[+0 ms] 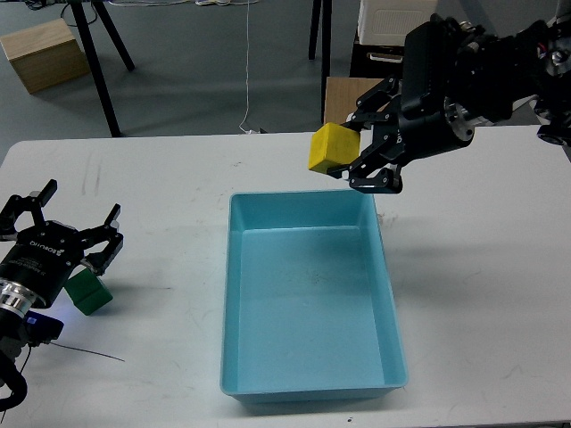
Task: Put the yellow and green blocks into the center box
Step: 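Carry the yellow cube over the blue tub and lower it inside, then open the right gripper and withdraw it up out of the tub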
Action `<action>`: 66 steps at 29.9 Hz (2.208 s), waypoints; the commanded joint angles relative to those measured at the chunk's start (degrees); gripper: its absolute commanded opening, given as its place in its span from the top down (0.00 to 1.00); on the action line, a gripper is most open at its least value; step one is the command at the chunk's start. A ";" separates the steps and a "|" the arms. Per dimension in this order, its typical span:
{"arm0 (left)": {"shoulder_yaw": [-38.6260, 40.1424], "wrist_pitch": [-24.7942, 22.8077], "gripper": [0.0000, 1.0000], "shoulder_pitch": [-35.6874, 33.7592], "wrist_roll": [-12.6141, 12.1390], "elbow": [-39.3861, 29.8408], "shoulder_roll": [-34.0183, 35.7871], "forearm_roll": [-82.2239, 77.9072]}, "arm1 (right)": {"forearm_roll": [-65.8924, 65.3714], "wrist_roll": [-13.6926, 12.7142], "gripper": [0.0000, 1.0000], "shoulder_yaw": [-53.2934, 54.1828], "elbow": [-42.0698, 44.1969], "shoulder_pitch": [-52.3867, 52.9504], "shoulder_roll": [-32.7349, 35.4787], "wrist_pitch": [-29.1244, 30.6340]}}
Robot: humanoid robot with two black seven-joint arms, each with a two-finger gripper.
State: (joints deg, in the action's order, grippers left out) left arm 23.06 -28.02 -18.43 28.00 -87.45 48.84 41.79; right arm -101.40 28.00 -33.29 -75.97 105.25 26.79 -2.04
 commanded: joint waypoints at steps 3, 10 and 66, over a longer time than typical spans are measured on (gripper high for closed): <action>0.06 0.02 0.00 0.06 0.00 0.00 0.03 0.05 | 0.15 0.00 1.00 -1.95 0.47 0.40 -8.84 -0.16; 0.32 0.02 0.00 -0.03 0.00 0.00 0.29 0.05 | 0.15 0.00 1.00 -8.10 0.73 0.22 -17.64 -0.07; 1.82 0.02 0.00 -14.60 0.00 25.28 17.42 -28.58 | 18.24 0.00 0.01 38.89 20.07 -15.24 -12.90 0.37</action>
State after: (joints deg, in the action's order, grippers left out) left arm 24.84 -28.03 -27.92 27.99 -70.40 63.25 19.67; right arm -84.45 28.01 -1.50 -56.26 91.72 14.39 -1.76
